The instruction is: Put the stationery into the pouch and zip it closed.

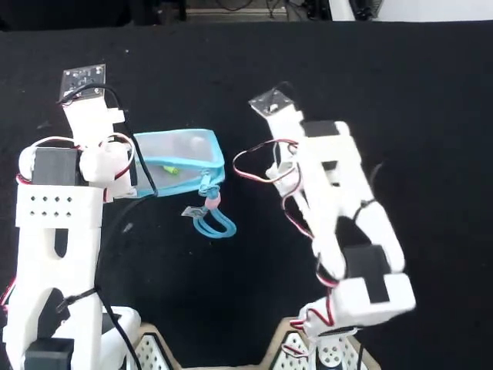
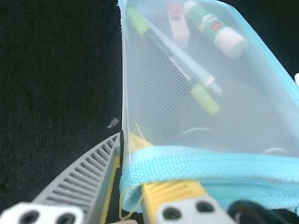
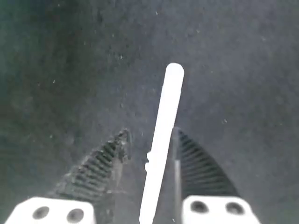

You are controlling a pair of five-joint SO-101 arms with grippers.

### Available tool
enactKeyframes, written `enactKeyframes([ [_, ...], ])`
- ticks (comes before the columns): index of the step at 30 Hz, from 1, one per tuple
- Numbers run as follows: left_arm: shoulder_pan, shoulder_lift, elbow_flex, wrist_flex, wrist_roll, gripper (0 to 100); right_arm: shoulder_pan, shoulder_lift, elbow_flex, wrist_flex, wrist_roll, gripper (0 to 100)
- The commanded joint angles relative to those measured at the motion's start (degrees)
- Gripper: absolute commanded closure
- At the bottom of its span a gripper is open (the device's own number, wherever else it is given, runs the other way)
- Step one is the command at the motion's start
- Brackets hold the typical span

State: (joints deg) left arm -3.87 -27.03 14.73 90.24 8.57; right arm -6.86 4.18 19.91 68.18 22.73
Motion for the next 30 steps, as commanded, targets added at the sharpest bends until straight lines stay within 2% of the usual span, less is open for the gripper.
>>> enactKeyframes([
  [1,0.0,0.8,1.5,-0.4,-0.5,97,0.4,5.8,-7.6,-2.8,-1.8,88.1],
  [5,0.0,0.9,1.5,-0.4,-0.5,97,1.1,13.0,-13.1,-2.6,-2.2,82.6],
  [18,0.0,0.8,1.6,-0.4,-0.5,97,1.1,22.0,-20.4,0.1,-0.8,82.3],
  [20,0.0,0.6,1.6,-0.2,-0.5,97,1.1,22.1,-20.3,0.1,1.1,86.6],
  [23,0.0,0.5,1.6,-0.2,-0.5,97,2.1,22.0,-20.4,0.5,1.1,99.4],
  [25,0.0,0.5,1.6,-0.1,-0.5,97,3.0,21.5,-21.3,1.9,0.0,97.2],
  [30,0.0,0.5,1.6,-0.1,-0.5,97,6.0,15.3,-23.8,8.9,-1.7,98.8],
])
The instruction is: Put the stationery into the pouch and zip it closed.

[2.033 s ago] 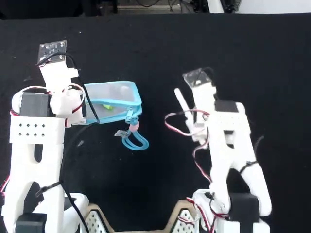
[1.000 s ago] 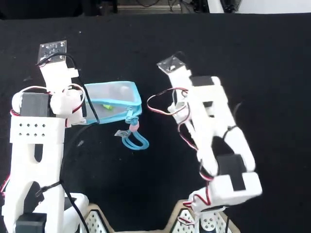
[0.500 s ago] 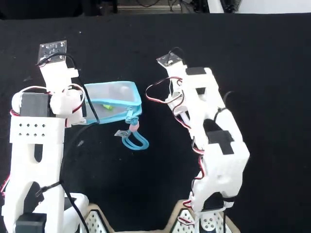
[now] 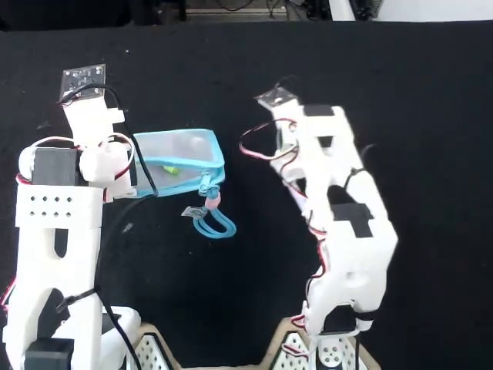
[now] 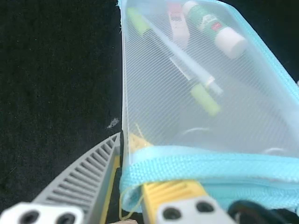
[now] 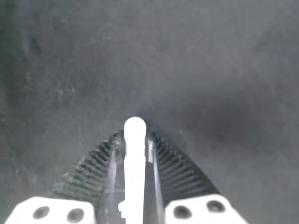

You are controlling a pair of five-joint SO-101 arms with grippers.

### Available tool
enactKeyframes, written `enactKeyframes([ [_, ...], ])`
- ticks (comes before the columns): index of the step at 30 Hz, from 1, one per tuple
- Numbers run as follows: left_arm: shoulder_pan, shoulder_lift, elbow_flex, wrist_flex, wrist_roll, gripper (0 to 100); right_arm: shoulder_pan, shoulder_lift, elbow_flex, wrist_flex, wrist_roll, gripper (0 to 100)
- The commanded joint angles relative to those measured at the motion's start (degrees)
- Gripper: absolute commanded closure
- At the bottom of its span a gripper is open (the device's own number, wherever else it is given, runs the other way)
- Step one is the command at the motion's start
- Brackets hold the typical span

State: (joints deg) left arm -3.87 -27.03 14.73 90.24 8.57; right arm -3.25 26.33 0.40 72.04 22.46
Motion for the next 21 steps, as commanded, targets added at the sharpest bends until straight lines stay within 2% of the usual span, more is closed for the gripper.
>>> enactKeyframes([
  [1,0.0,0.5,1.6,-0.1,-0.5,97,2.6,-8.8,-4.4,6.2,-1.5,98.8],
  [12,0.0,0.6,1.6,-0.1,-0.5,97,-0.1,-28.6,-4.3,18.9,-1.4,98.8],
  [18,0.0,0.6,1.6,-0.1,-0.5,97,-7.7,-43.8,-4.3,24.1,-1.7,98.8],
  [21,0.0,0.6,1.6,-0.1,-0.5,97,-12.7,-51.8,-4.3,24.3,-4.6,98.8],
])
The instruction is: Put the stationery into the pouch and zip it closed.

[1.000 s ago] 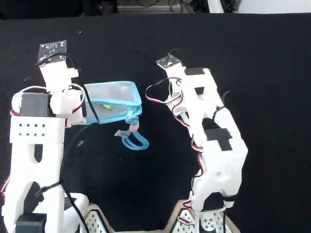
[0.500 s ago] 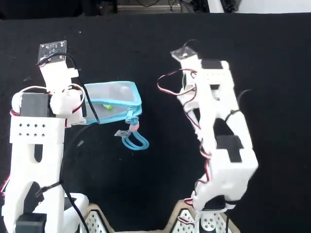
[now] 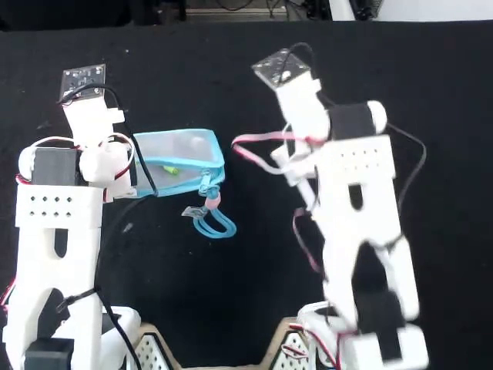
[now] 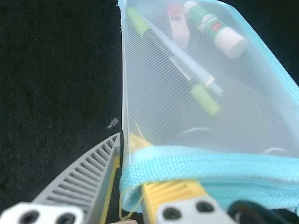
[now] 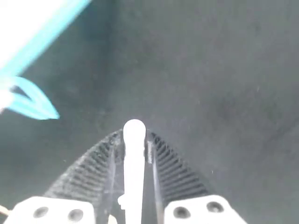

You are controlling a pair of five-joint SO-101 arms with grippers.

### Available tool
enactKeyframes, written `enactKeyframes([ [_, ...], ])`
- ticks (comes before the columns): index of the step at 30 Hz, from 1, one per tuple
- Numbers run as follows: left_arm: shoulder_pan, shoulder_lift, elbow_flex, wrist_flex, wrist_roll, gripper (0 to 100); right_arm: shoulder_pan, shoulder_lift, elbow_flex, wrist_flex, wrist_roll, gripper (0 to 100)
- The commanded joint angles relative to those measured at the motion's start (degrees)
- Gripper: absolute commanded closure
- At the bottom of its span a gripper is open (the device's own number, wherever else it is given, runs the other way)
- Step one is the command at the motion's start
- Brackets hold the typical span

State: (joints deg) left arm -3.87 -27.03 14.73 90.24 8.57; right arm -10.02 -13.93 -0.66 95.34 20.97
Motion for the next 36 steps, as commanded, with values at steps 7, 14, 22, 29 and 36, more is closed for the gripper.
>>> enactKeyframes([
  [7,0.0,0.6,1.6,-0.1,-0.5,97,-19.2,-25.1,-3.1,-4.3,-9.5,98.7],
  [14,0.0,0.6,1.6,-0.1,-0.5,97,-25.1,-31.6,5.6,-18.3,-9.8,98.7],
  [22,0.0,0.7,1.6,-0.1,-0.5,97,-35.3,-44.1,15.8,-37.2,-9.8,98.7],
  [29,0.0,0.8,1.6,-0.1,-0.5,97,-36.1,-54.3,34.0,-57.7,-9.8,98.7],
  [36,0.0,0.9,1.6,-0.3,-0.5,97,-36.1,-59.8,45.8,-68.6,-9.9,98.7],
])
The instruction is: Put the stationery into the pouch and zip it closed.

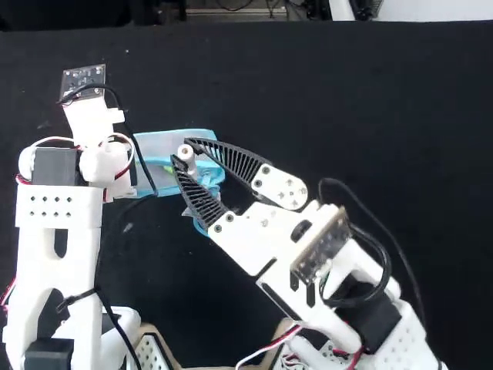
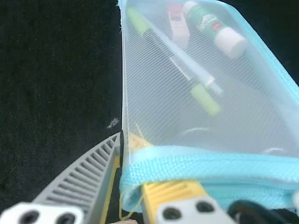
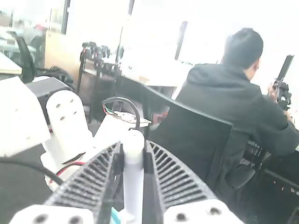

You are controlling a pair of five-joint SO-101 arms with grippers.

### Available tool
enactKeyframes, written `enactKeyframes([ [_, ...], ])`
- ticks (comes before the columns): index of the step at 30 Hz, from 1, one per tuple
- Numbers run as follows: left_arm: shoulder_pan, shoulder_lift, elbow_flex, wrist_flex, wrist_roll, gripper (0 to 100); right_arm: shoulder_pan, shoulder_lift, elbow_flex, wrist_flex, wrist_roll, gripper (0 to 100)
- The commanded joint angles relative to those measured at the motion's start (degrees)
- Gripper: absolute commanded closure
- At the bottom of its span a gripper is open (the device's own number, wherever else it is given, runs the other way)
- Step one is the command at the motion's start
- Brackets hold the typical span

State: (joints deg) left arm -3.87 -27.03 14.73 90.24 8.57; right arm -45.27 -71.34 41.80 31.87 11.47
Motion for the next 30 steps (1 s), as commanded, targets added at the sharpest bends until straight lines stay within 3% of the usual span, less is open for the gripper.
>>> enactKeyframes([
  [1,0.0,0.9,1.6,-0.3,-0.5,97,-0.9,-2.5,4.4,-5.6,-0.4,98.7],
  [10,0.0,1.0,1.6,-0.3,-0.5,97,-0.8,-2.9,13.0,-11.1,-0.4,98.7],
  [30,0.0,1.0,1.6,-0.2,-0.5,97,-0.8,-3.0,29.0,-11.1,-0.4,98.4],
])
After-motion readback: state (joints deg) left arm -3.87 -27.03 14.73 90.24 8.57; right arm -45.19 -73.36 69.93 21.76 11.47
